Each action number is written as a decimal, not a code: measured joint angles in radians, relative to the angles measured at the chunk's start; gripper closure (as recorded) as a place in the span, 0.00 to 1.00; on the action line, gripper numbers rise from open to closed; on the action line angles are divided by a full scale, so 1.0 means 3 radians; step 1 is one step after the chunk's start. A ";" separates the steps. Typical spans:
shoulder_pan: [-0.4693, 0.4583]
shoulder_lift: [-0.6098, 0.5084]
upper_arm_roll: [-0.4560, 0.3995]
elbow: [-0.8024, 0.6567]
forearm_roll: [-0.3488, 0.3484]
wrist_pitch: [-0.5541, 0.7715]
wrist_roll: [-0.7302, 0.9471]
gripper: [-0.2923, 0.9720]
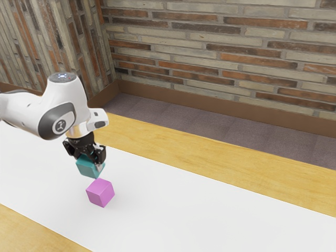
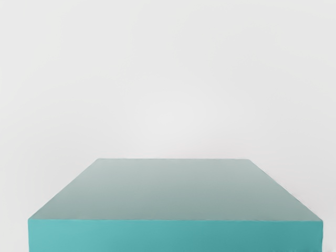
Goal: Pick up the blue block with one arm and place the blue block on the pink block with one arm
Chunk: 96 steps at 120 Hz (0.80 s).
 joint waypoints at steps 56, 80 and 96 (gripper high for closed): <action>-0.0013 -0.0127 -0.0005 -0.0168 0.0005 0.0117 0.0051 0.50; -0.0031 -0.0151 -0.0007 -0.0162 -0.0335 0.0092 -0.0024 0.50; -0.0034 -0.0173 -0.0007 -0.0153 -0.0510 -0.0039 -0.0063 0.50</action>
